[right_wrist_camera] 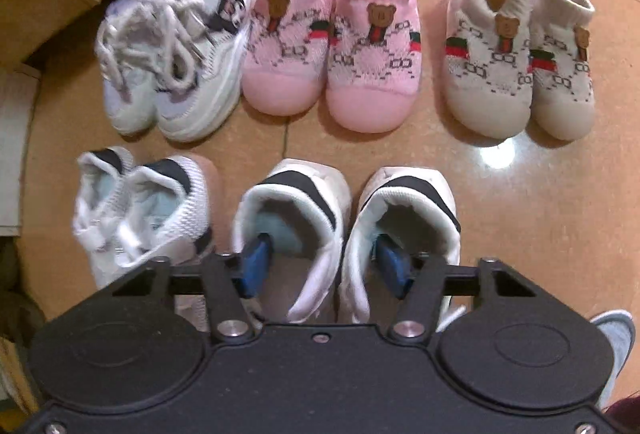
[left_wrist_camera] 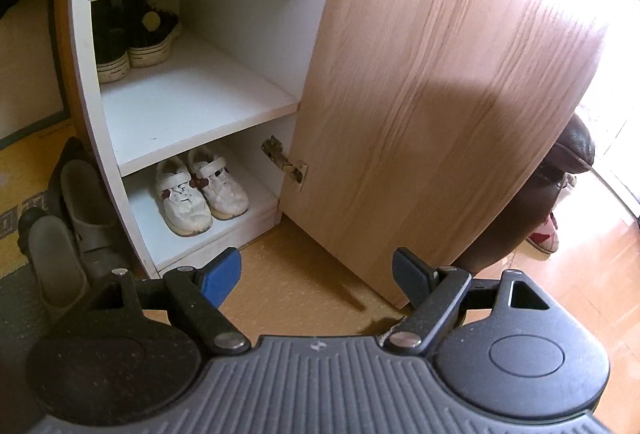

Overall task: Organize scattered shoes
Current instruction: 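Move the open right tool back to the shoe rows and grasp white black-striped sneakers, then carry the white black-striped sneakers with the right tool into the cabinet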

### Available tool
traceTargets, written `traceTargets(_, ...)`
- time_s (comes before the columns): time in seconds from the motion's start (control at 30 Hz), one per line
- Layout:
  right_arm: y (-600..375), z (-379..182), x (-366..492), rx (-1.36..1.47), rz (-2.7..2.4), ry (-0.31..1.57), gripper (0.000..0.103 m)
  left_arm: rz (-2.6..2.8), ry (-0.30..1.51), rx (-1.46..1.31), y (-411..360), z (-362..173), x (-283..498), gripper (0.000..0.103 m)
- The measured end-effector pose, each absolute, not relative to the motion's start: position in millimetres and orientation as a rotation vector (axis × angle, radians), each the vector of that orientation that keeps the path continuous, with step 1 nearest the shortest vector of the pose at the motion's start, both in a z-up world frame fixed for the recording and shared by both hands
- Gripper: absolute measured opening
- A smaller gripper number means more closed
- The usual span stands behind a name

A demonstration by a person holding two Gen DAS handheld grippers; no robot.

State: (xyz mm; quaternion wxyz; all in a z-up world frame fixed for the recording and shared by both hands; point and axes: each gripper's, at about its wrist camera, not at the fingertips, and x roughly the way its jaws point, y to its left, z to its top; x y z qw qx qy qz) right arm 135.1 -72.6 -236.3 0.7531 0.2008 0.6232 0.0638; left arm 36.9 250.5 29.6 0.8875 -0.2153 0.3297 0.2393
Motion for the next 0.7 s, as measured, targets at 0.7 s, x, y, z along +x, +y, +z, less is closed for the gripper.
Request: traceTargets(0.7,-102,-168,98,0.383,0.248,1.123,0.016,0.498,0.657,-0.433,248,36,26,0.083)
